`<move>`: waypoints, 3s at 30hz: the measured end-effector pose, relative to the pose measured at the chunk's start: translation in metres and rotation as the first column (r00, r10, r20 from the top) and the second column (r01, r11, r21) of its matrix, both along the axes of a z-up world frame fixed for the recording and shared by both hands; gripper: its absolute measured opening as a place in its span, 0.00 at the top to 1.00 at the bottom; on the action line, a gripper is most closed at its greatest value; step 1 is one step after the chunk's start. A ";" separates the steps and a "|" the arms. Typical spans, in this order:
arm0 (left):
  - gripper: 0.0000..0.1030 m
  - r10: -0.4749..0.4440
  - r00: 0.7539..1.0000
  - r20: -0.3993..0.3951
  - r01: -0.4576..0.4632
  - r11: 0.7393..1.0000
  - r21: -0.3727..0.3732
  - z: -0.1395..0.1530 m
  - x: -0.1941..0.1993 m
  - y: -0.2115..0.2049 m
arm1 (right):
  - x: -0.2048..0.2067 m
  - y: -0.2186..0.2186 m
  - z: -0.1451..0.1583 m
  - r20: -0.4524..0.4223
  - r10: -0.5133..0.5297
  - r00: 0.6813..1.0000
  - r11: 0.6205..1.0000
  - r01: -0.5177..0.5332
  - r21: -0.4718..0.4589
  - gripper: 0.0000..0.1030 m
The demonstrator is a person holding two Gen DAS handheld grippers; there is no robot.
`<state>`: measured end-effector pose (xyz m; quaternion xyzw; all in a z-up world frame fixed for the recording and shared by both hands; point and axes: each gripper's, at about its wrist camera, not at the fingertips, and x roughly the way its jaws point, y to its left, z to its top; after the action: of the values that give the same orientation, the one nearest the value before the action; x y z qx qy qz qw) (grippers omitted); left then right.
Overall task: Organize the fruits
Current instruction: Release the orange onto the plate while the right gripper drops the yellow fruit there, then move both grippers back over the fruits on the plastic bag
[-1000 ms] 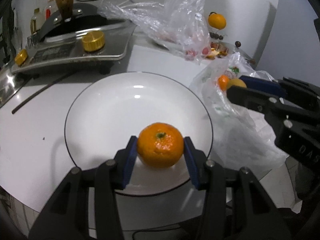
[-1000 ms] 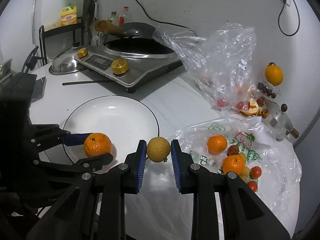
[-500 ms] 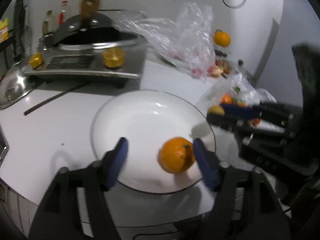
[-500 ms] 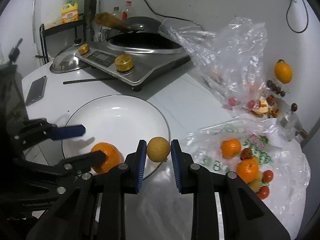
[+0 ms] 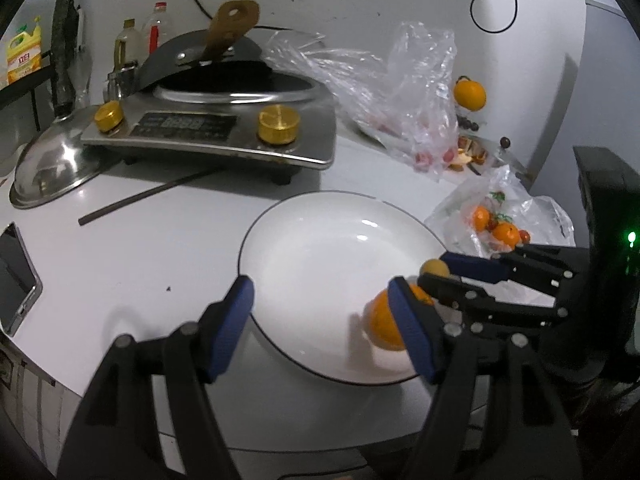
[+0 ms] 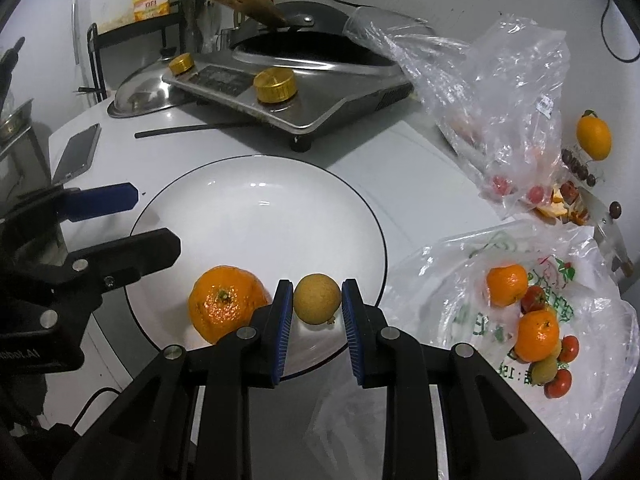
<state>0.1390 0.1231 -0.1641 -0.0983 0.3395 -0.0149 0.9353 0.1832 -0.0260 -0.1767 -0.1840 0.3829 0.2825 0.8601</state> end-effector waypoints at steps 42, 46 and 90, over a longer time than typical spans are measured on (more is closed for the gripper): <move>0.20 -0.057 0.998 0.034 0.053 0.994 0.098 0.030 0.004 -0.072 | -0.014 -0.089 0.050 0.100 -0.099 0.990 0.989 0.087 0.123 0.66; 0.20 -0.072 0.997 0.029 0.069 0.992 0.110 0.032 0.008 -0.087 | -0.014 -0.110 0.054 0.111 -0.132 0.985 0.984 0.116 0.138 0.66; 0.20 -0.241 0.968 -0.072 0.251 0.946 0.203 0.020 0.060 -0.222 | 0.033 -0.252 -0.001 -0.007 -0.292 0.956 0.940 0.289 0.182 0.66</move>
<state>0.1987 -0.0989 -0.1438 0.0442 0.3702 -0.0932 0.9232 0.2157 -0.2784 -0.1777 -0.0492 0.3698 0.1843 0.9093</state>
